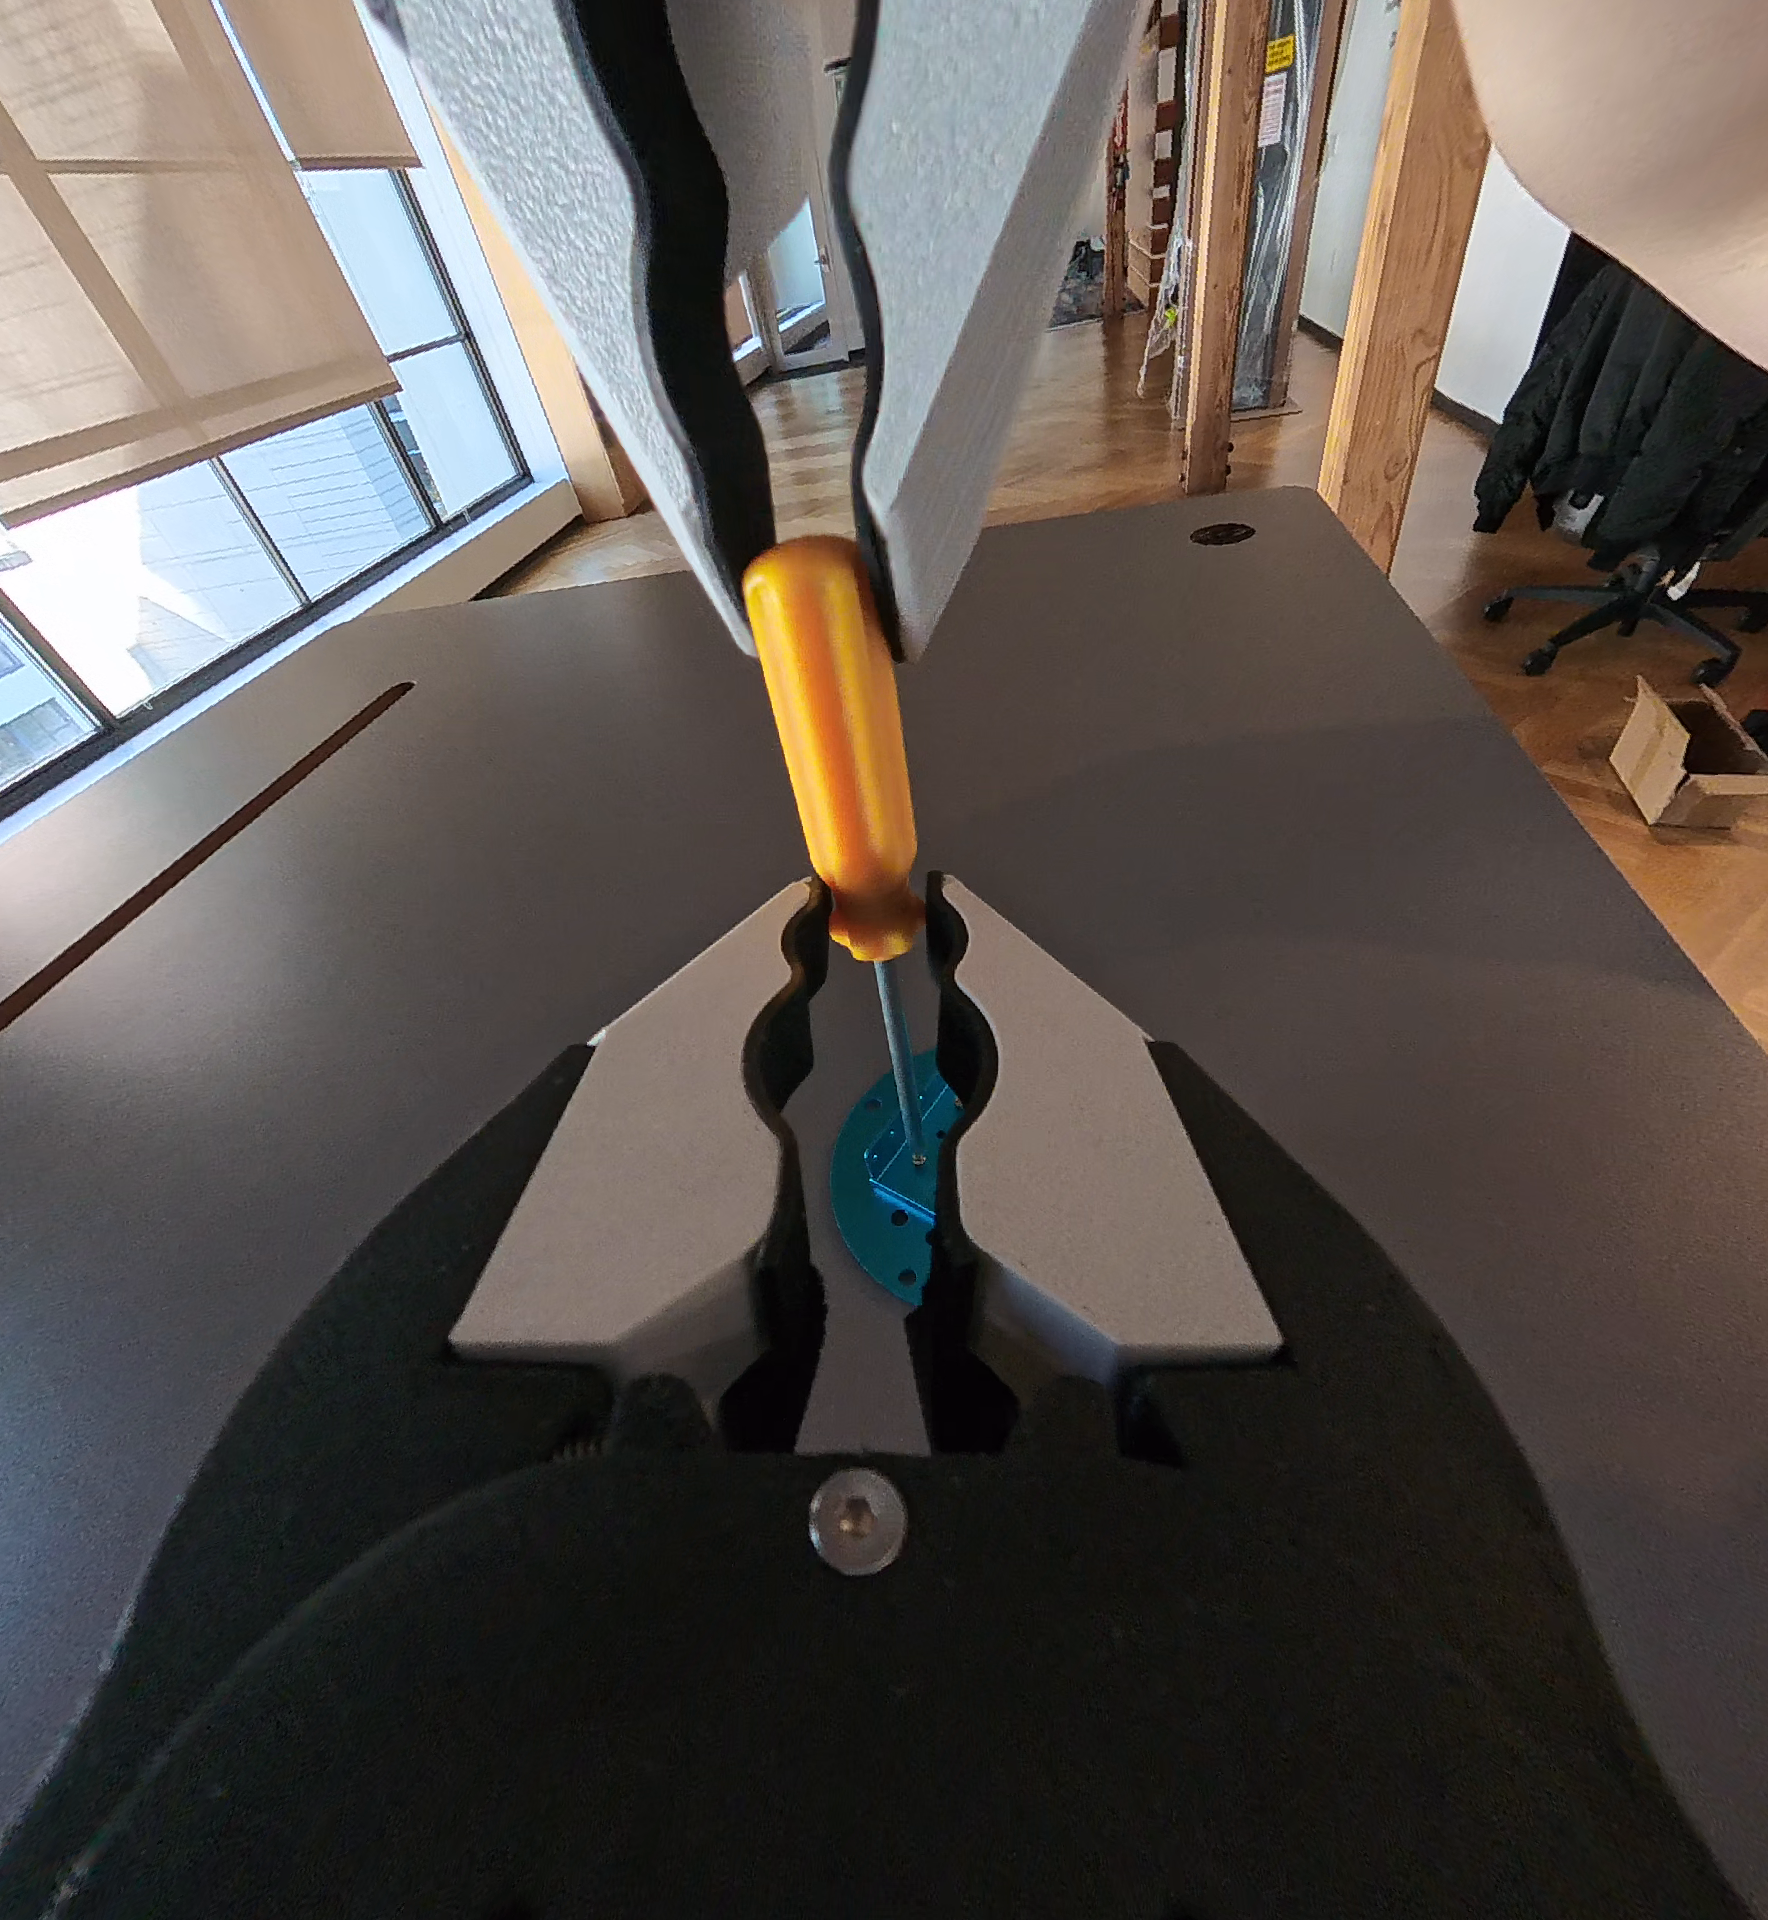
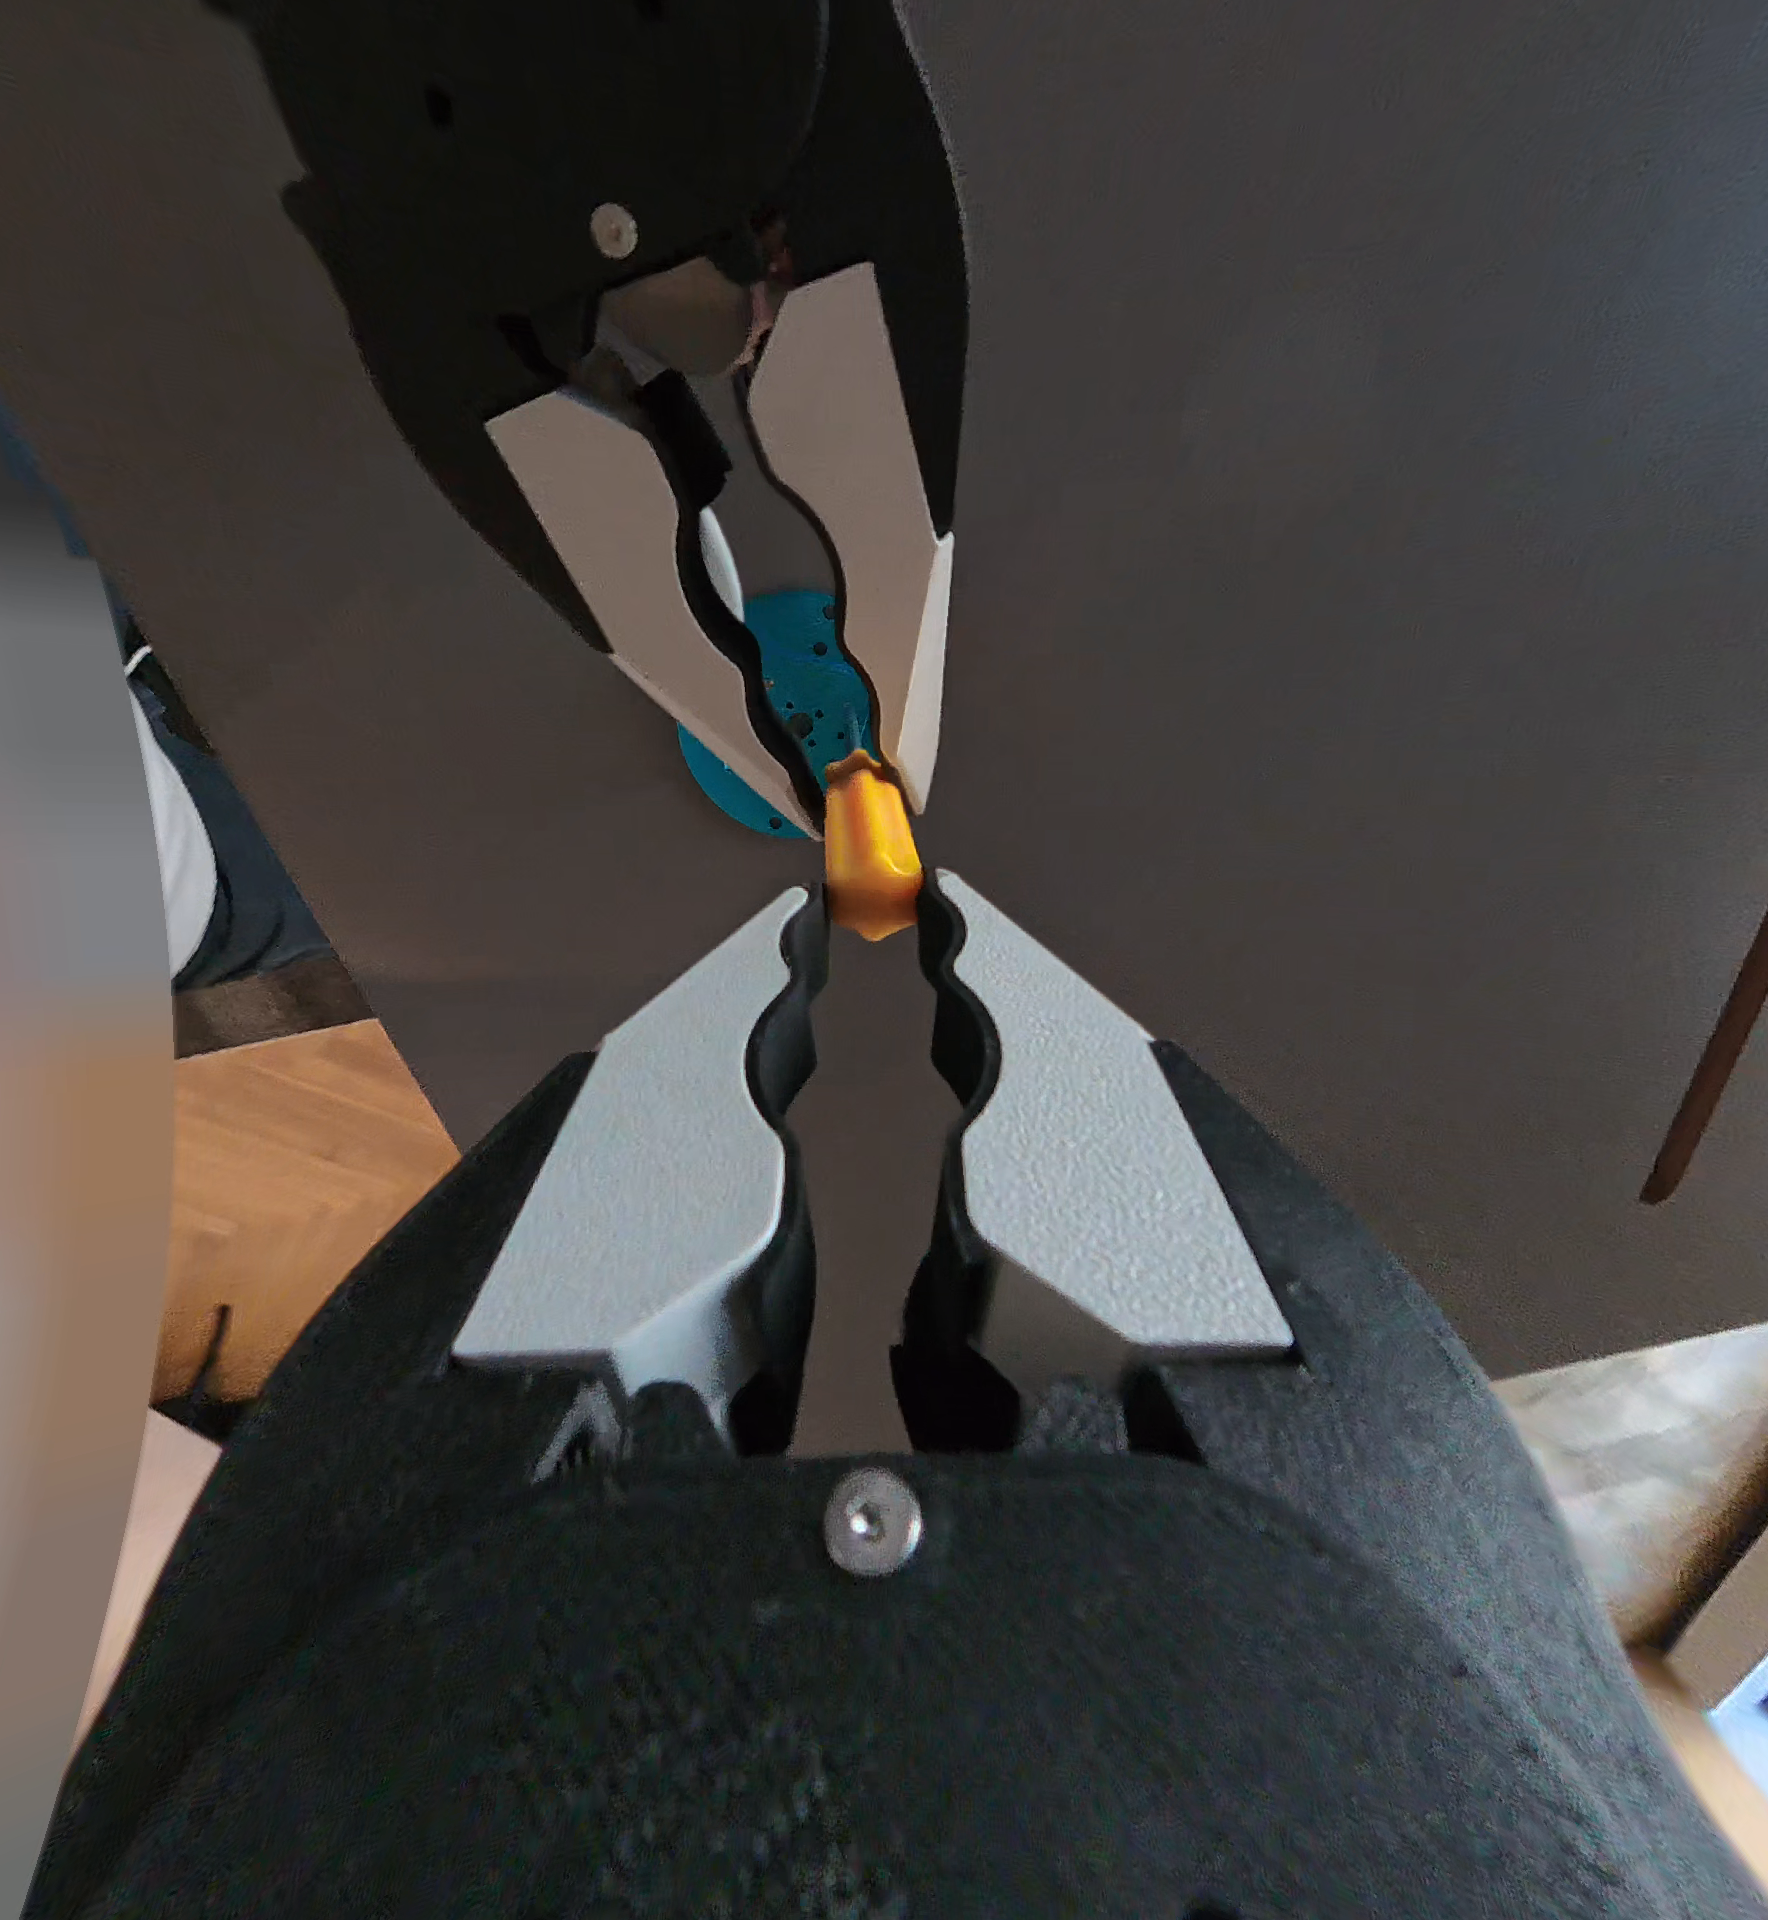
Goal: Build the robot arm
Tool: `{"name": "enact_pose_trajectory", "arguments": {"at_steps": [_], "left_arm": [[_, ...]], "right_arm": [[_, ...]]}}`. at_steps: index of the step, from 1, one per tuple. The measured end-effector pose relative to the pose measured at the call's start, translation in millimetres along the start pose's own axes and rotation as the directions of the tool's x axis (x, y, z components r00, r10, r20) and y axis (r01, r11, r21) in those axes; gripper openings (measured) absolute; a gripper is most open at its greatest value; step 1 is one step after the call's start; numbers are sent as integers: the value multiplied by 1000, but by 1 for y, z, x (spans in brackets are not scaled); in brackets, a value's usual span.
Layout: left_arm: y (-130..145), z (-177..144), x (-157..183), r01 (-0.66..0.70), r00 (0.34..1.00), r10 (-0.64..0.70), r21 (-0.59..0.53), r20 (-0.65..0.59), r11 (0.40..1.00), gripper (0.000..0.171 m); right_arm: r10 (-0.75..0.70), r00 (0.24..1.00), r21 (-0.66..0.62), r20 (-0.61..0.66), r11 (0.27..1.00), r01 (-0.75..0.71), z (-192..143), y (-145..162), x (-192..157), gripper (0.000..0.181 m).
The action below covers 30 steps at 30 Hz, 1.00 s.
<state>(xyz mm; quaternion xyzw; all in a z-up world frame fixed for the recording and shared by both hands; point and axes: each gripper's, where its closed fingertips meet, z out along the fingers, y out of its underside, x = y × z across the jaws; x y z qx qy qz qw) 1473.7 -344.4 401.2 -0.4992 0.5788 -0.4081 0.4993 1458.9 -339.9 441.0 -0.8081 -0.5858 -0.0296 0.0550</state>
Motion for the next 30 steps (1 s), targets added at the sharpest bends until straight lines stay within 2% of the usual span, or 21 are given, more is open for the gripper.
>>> {"name": "enact_pose_trajectory", "arguments": {"at_steps": [5,7,9,12,14,16,20,25,30], "left_arm": [[1,-1,-1,3,1000,-3,-3,5,1000,16],[1,-1,-3,8,1000,-8,-1,12,1000,16],[1,-2,-3,20,1000,-20,1,3,1000,16],[1,-1,-3,19,1000,-19,-2,5,1000,16],[1,-1,-3,26,1000,-26,0,-1,1000,16],[1,-2,-3,22,1000,-22,1,-3,1000,16],[1,-2,-2,8,1000,-8,-1,-1,1000,16],[1,-1,0,-7,1000,7,-5,-1,1000,16],[1,0,0,-7,1000,7,-12,-3,1000,16]], "right_arm": [[288,957,-43,14,957,-287,0,-1,-1,17],[324,946,-39,28,946,-323,1,-3,2,17],[262,965,-36,22,965,-261,1,-4,1,17],[72,996,-33,-48,997,-74,2,-2,4,18],[-82,991,-43,-104,996,78,2,0,6,19],[-175,975,-43,-140,984,170,1,0,8,15],[-109,990,-21,-84,994,107,1,0,5,13],[40,999,-49,-16,998,-41,2,4,0,10],[-126,988,-46,-86,991,123,0,1,2,15]]}}
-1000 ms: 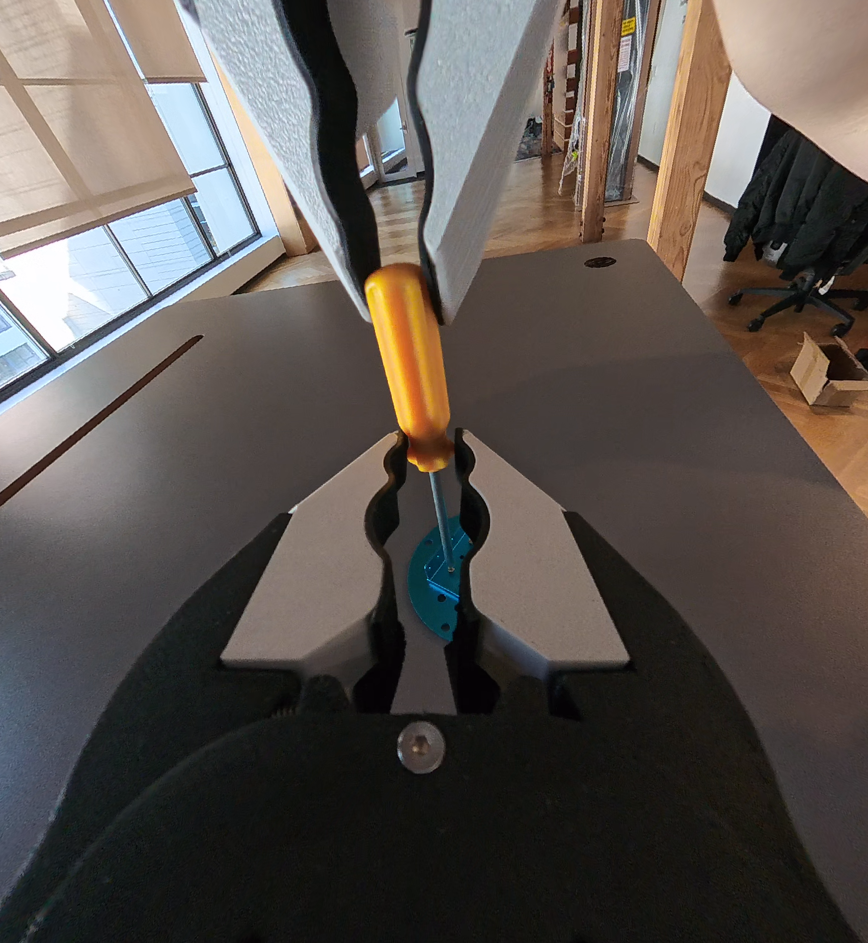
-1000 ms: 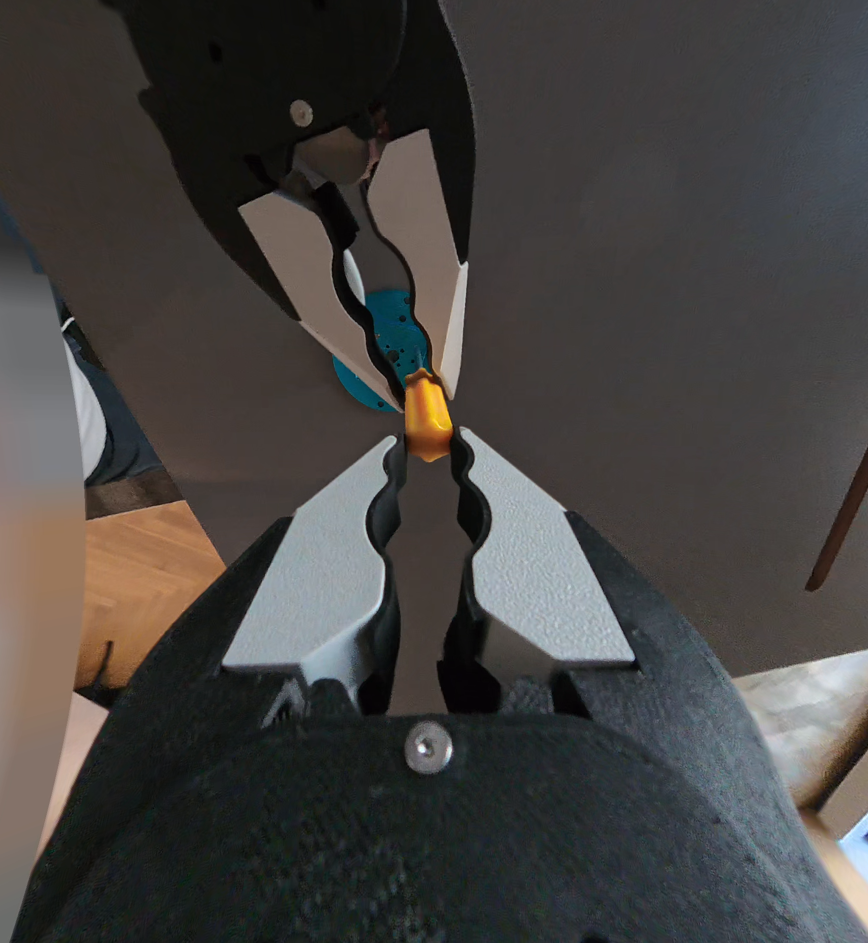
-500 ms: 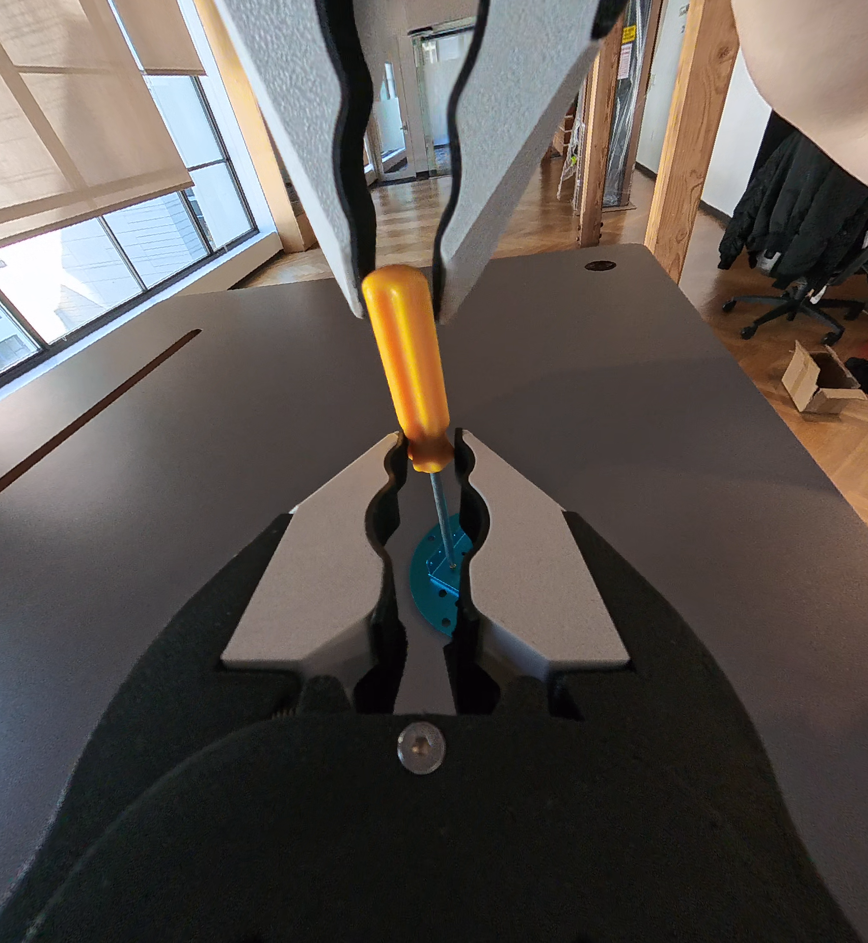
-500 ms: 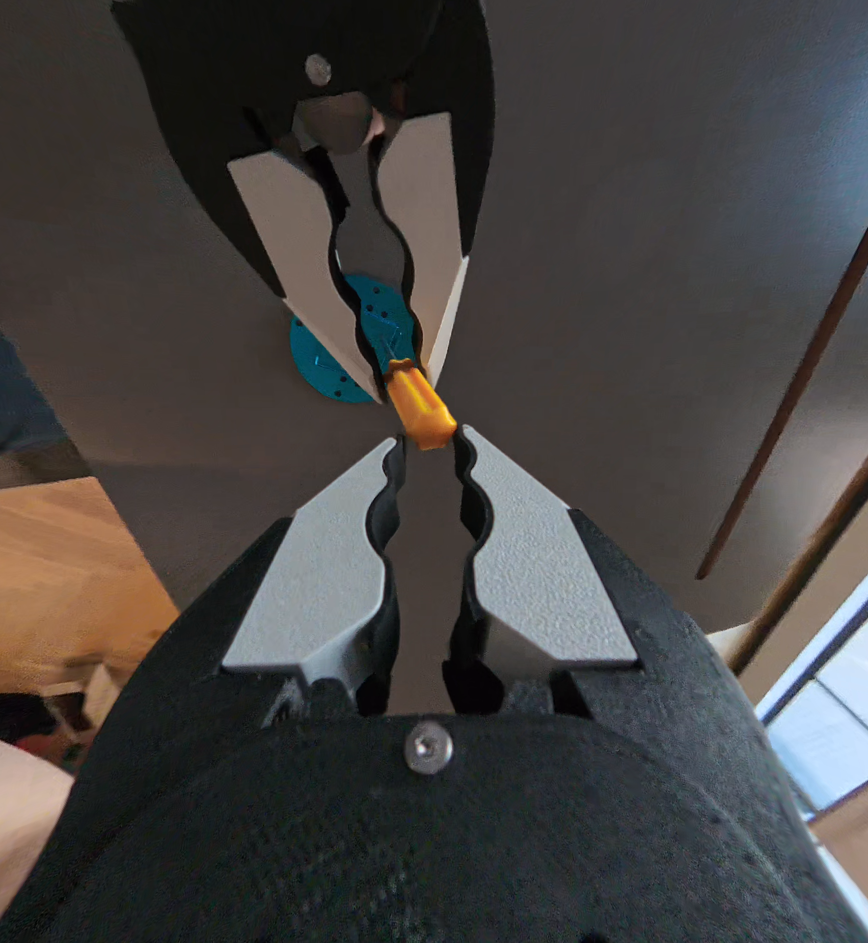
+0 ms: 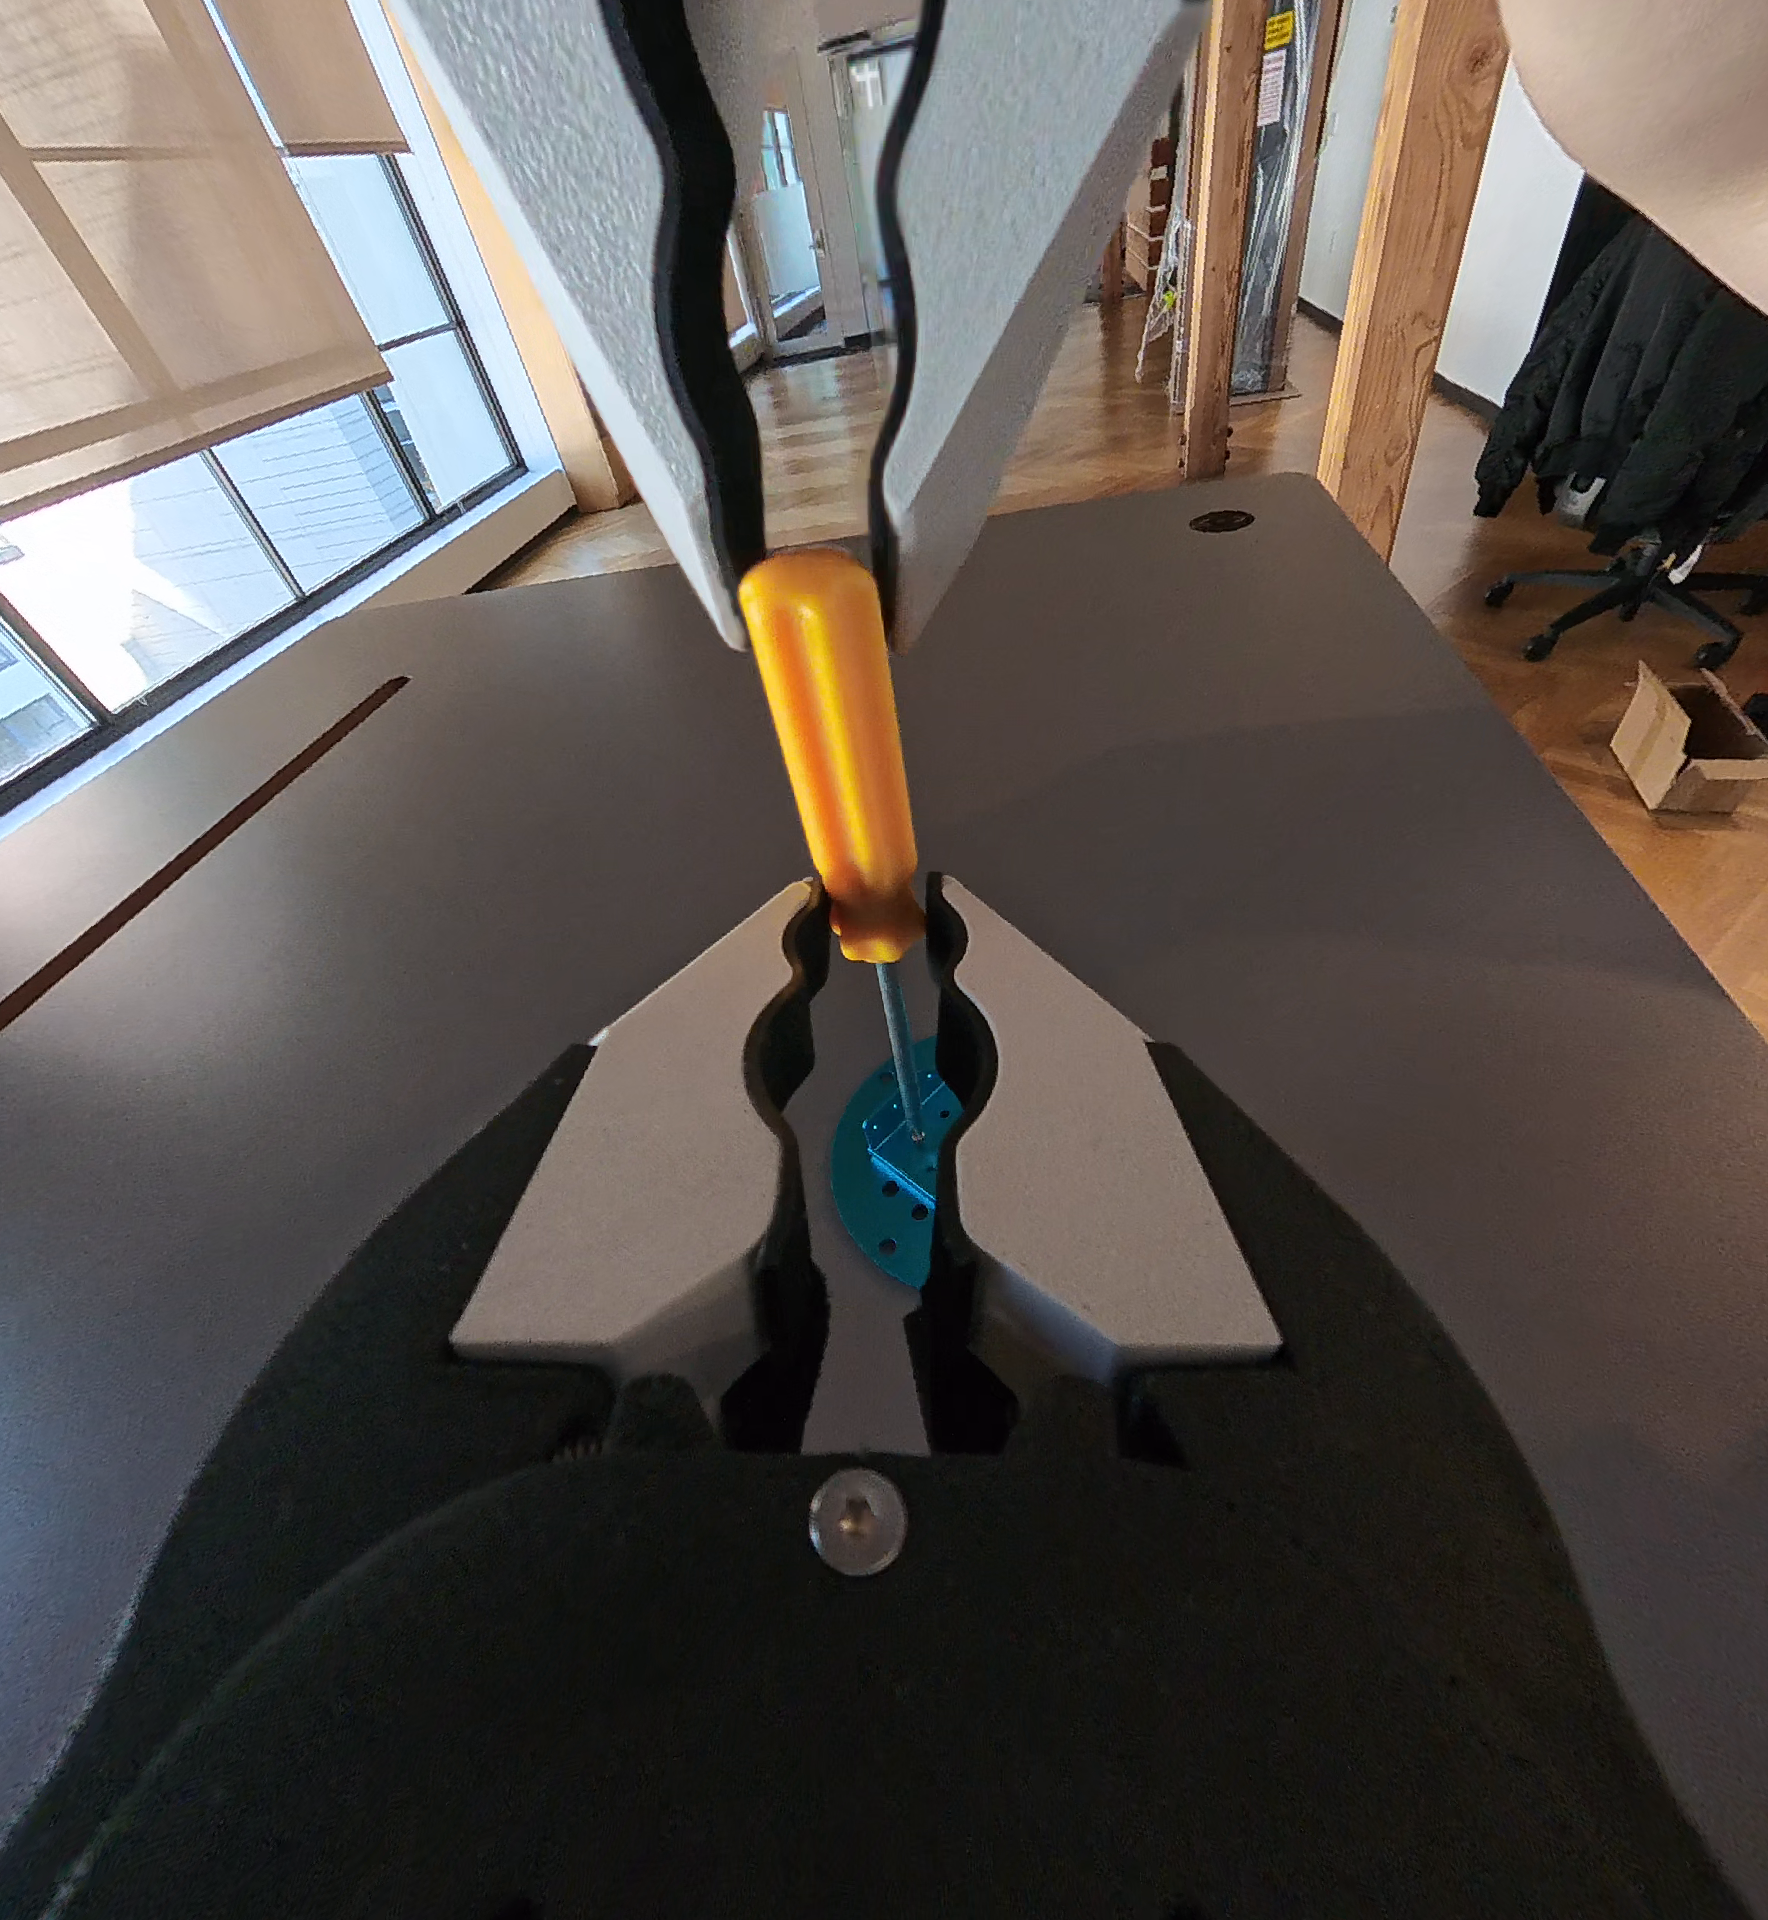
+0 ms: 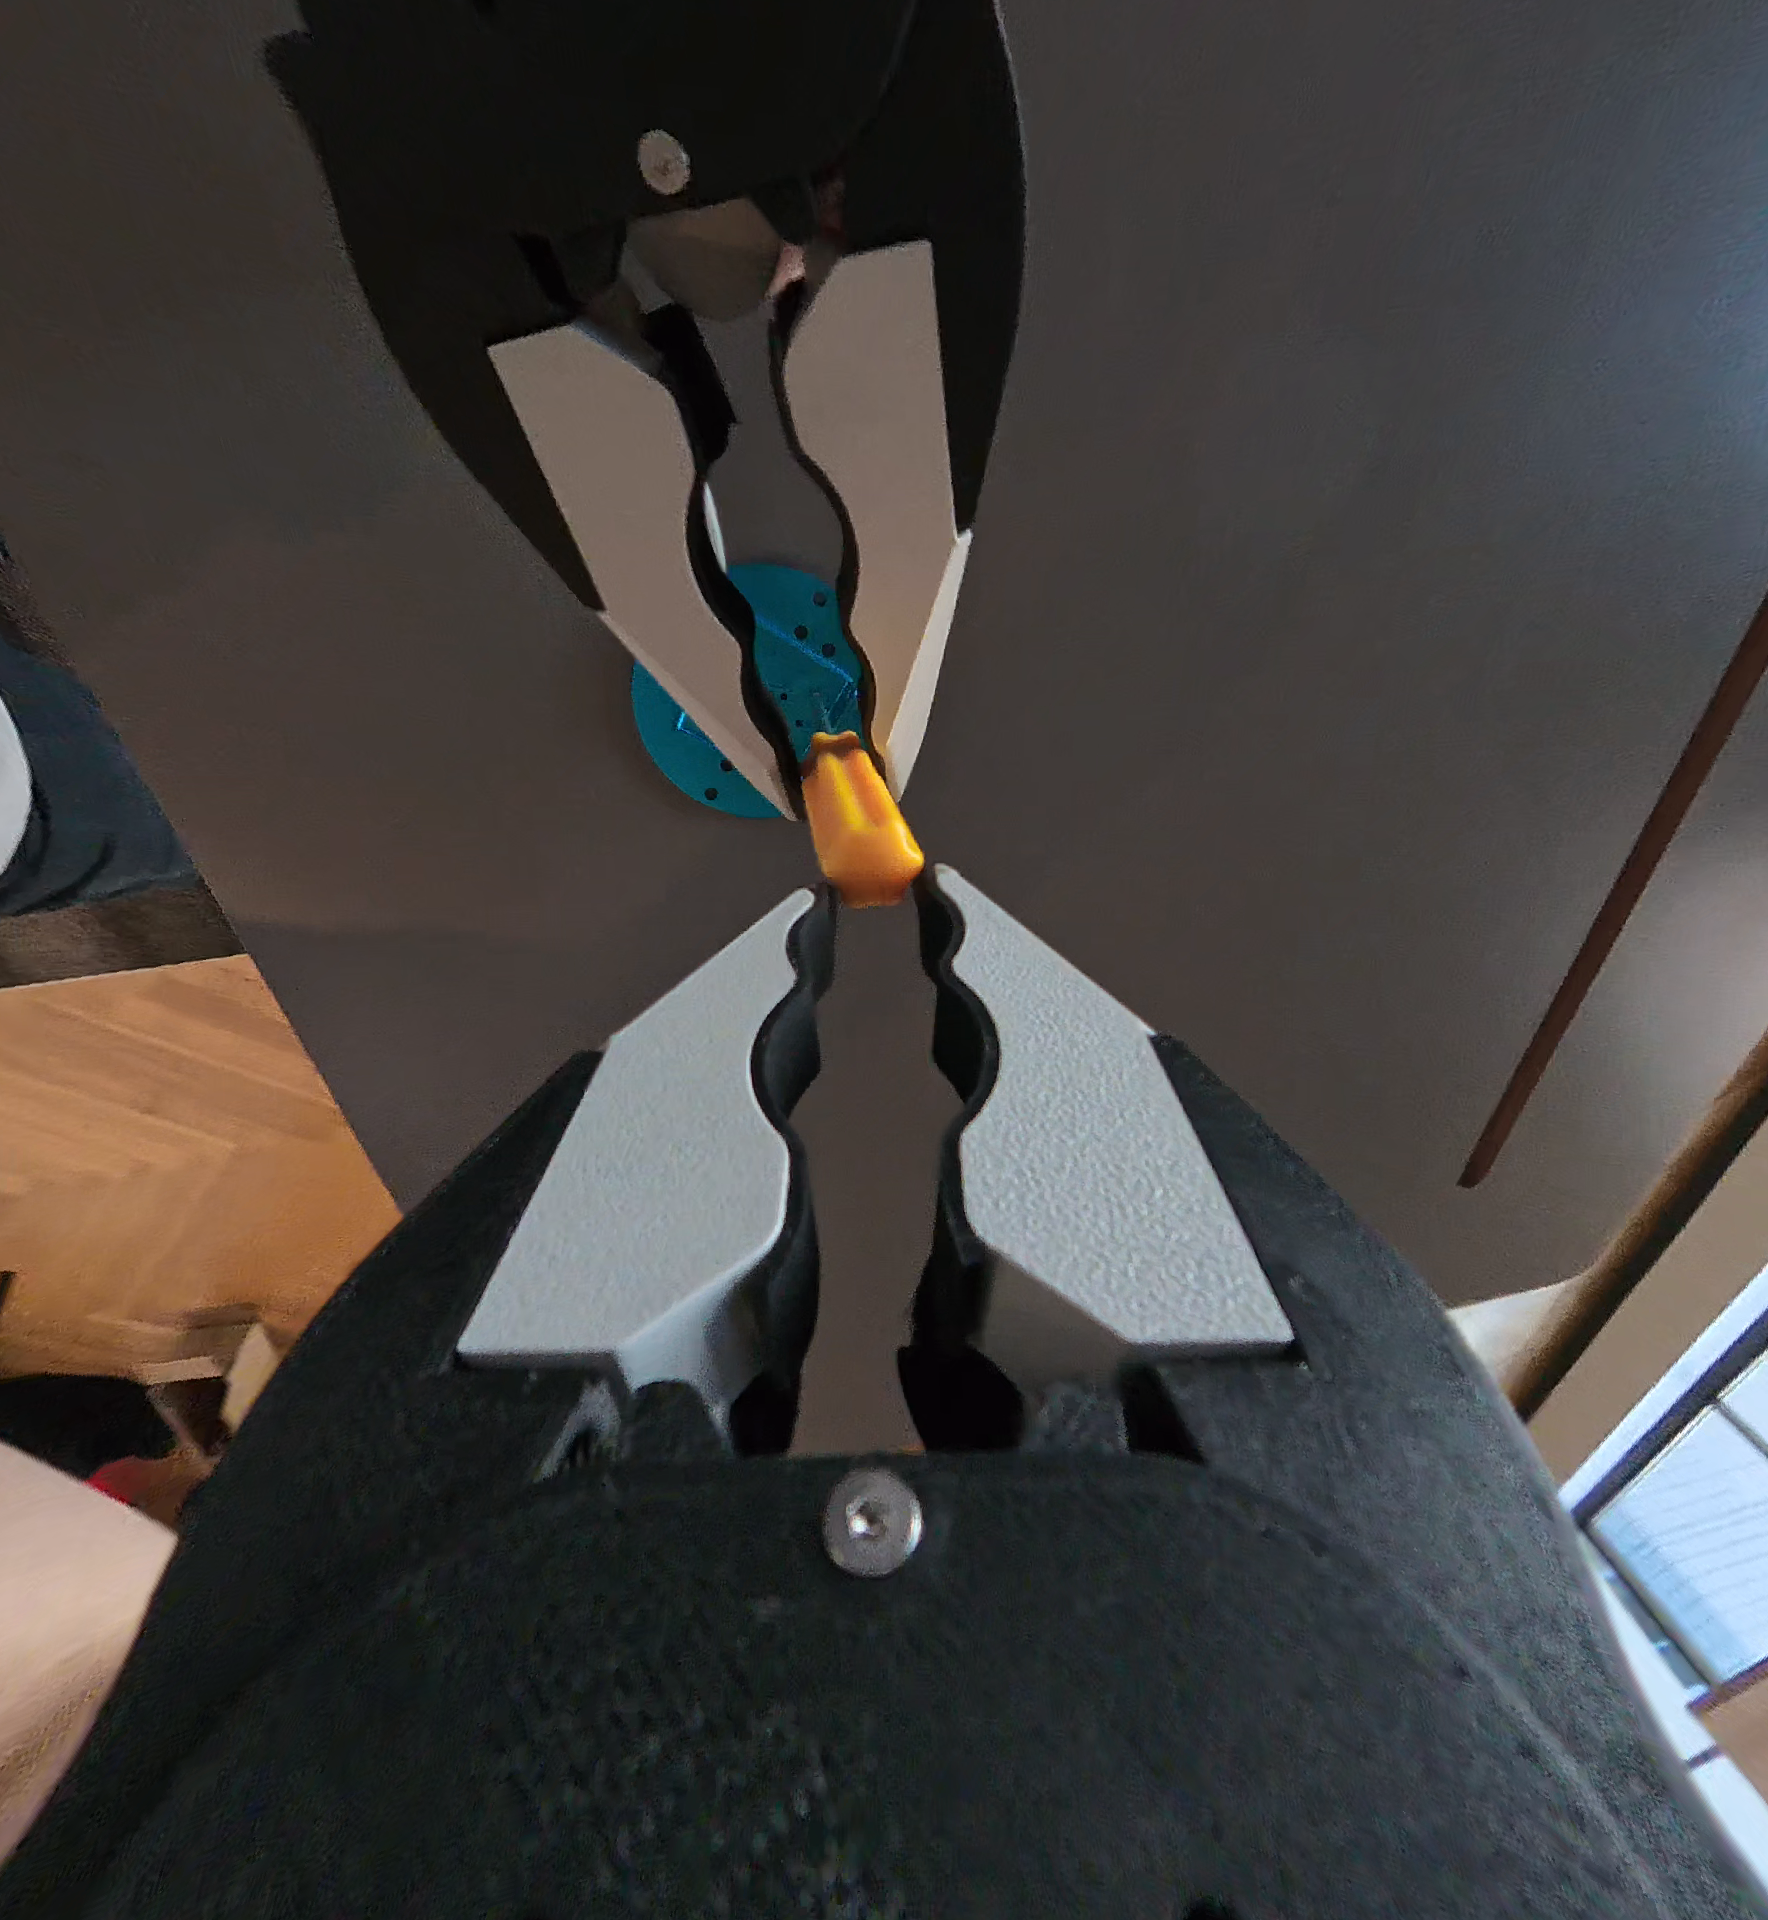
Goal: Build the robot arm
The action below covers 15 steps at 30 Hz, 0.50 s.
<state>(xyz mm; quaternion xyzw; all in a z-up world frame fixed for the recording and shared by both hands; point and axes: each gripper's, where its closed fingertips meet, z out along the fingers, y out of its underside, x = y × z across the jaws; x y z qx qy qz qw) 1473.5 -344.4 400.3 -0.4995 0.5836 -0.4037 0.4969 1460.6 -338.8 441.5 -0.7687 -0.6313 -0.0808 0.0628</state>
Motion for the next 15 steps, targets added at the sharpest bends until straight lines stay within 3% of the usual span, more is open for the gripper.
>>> {"name": "enact_pose_trajectory", "arguments": {"at_steps": [6,15], "left_arm": [[0,2,1,-10,1000,10,-13,-3,1000,16],[0,3,0,-8,1000,8,-11,2,1000,16]], "right_arm": [[-158,987,74,-23,985,159,-9,-9,-3,20],[-118,993,77,0,990,117,-6,-8,-1,17]]}}
